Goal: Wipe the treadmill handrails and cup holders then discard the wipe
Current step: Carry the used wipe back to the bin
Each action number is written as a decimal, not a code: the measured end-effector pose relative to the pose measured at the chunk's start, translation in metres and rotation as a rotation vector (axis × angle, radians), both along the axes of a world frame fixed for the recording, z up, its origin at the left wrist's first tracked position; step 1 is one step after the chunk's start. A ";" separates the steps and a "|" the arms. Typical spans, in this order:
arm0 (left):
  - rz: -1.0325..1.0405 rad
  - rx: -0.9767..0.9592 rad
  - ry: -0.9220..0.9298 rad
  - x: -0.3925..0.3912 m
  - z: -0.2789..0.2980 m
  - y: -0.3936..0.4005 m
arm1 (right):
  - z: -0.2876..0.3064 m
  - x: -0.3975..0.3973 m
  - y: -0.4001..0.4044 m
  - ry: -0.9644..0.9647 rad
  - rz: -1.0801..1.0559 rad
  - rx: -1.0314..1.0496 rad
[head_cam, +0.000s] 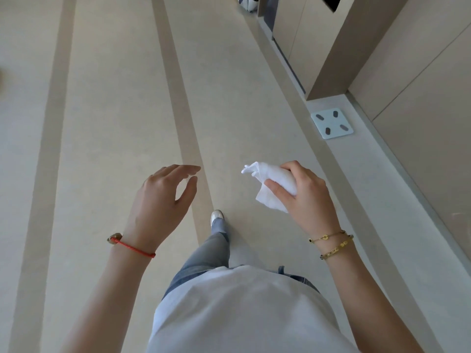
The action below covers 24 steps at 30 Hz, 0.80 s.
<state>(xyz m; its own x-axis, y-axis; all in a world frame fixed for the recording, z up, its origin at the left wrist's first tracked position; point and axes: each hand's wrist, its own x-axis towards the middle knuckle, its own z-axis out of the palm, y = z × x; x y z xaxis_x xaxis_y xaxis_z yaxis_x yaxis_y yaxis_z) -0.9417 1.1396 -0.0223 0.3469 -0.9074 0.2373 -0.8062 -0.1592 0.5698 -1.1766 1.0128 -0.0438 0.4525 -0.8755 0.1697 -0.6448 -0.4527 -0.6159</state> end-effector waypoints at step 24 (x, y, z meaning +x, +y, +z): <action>-0.302 0.020 -0.017 0.248 0.003 -0.499 | -0.010 0.228 -0.437 0.004 -0.245 0.008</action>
<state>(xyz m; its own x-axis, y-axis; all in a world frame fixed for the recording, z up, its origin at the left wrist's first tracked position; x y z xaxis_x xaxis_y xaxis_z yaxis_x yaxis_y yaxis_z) -0.6933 0.6403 -0.0192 0.0562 -0.9734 0.2222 -0.8283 0.0788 0.5547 -0.9488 0.5757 -0.0543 0.2268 -0.9605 0.1611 -0.7375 -0.2774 -0.6157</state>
